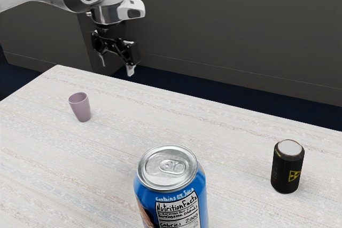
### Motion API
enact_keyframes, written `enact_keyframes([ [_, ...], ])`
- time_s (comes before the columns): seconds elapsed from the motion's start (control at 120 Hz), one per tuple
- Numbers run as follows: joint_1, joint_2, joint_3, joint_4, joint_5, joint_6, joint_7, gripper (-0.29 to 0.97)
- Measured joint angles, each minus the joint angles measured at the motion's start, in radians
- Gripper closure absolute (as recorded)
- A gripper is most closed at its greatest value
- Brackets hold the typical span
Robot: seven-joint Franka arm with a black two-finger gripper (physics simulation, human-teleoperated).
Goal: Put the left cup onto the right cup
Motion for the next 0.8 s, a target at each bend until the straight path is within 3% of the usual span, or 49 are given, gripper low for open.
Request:
enact_keyframes([
  [0.258, -0.011, 0.007, 0.003, -0.004, 0.003, 0.021, 0.000, 0.00],
  [0.45, 0.007, 0.013, 0.062, -0.021, 0.001, 0.034, 0.000, 0.00],
  [0.8, 0.155, 0.128, 0.083, -0.012, -0.021, 0.078, 0.006, 0.00],
])
